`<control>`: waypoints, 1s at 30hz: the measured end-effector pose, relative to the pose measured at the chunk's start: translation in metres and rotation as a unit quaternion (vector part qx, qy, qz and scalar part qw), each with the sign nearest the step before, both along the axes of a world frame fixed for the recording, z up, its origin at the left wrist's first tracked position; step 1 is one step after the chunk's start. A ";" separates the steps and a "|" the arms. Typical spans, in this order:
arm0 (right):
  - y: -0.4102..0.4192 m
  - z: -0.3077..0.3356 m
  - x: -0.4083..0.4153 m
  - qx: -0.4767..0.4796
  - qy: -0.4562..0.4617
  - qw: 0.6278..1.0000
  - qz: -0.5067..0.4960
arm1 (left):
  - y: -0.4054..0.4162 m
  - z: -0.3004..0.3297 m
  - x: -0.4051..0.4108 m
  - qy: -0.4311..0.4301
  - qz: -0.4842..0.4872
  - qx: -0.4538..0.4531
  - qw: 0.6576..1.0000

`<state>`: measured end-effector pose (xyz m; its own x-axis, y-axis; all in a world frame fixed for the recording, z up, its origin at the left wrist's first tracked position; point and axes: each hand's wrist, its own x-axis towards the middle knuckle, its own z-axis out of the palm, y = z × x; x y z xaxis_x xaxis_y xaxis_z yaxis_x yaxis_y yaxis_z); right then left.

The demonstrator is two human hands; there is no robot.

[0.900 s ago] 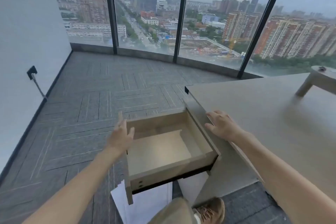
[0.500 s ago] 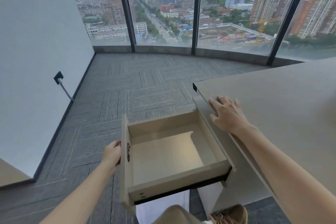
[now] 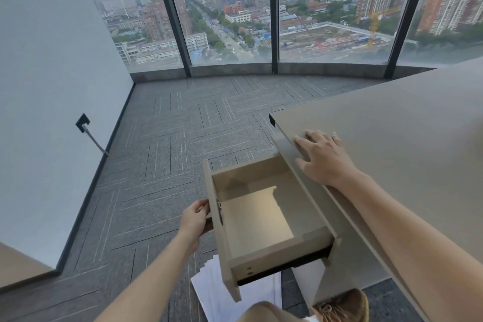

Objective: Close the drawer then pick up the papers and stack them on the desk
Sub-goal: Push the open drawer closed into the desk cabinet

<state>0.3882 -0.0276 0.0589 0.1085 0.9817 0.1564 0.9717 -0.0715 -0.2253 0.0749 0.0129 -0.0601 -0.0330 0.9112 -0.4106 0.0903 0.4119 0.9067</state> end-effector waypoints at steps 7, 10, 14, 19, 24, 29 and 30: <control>0.001 0.000 0.000 0.002 0.012 1.000 -0.007 | 0.006 -0.003 0.058 -0.055 -0.028 0.001 0.998; 0.003 0.001 0.000 0.005 0.023 1.000 -0.010 | 0.009 -0.006 0.081 -0.079 -0.033 -0.009 0.996; 0.002 0.000 0.000 0.012 0.023 1.000 -0.011 | 0.014 -0.008 0.112 -0.102 -0.046 -0.023 0.993; 0.003 0.001 0.000 0.017 0.029 0.999 -0.012 | 0.019 -0.012 0.146 -0.111 -0.067 -0.033 0.991; 0.005 0.000 -0.001 0.021 0.032 0.999 -0.018 | 0.022 -0.013 0.173 -0.142 -0.073 -0.055 0.986; 0.005 0.001 -0.002 0.026 0.040 0.999 -0.020 | 0.022 -0.014 0.191 -0.159 -0.086 -0.061 0.982; 0.004 0.001 -0.002 0.027 0.041 0.999 -0.021 | 0.022 -0.015 0.193 -0.159 -0.086 -0.060 0.982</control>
<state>0.3858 -0.0235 0.0601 0.1632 0.9666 0.1975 0.9464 -0.0968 -0.3081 0.2675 0.0346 -0.0748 0.2642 0.8365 -0.4801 -0.1129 0.5212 0.8459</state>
